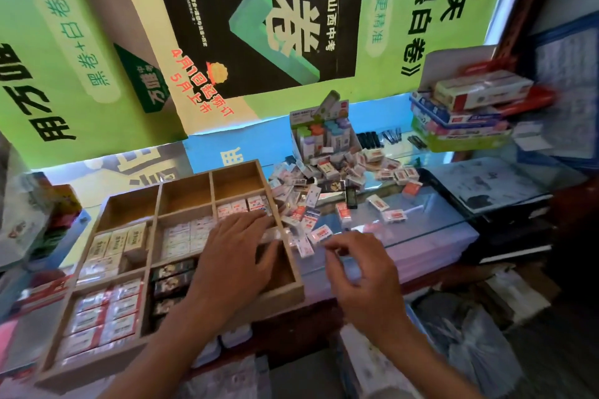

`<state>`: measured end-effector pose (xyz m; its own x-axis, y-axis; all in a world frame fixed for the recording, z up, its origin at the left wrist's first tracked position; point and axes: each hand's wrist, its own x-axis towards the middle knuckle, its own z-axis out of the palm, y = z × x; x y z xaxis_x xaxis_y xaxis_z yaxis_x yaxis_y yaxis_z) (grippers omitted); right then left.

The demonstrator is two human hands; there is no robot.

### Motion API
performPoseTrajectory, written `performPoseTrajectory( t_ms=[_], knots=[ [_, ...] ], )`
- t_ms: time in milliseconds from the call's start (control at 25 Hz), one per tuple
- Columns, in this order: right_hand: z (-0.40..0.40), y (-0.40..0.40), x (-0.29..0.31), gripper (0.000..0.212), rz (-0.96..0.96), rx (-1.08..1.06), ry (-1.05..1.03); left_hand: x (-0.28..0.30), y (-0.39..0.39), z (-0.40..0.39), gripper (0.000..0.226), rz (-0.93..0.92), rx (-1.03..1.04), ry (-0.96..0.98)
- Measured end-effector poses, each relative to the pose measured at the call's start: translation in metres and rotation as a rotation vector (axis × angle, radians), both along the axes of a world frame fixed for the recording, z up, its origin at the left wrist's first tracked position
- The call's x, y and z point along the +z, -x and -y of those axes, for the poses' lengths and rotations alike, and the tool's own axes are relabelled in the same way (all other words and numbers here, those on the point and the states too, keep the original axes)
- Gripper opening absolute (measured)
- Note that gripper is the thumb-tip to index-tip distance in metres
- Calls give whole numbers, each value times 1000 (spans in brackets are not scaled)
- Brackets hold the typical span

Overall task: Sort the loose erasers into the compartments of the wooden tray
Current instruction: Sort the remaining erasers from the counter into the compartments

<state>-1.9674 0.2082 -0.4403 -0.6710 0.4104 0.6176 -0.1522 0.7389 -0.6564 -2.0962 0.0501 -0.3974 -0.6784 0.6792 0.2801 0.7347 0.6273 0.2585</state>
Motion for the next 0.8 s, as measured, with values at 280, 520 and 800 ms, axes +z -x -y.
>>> performPoseTrajectory(
  t_ms=[280,520,800],
  knots=[
    [-108,40,-7,39,446,-154,-163,9,9,-111,47,-64,-21,85],
    [-105,59,-29,19,411,-274,-433,-16,45,-168,59,-128,-39,415],
    [-104,62,-33,8,331,-334,-301,-17,51,-175,28,-177,-23,319]
  ],
)
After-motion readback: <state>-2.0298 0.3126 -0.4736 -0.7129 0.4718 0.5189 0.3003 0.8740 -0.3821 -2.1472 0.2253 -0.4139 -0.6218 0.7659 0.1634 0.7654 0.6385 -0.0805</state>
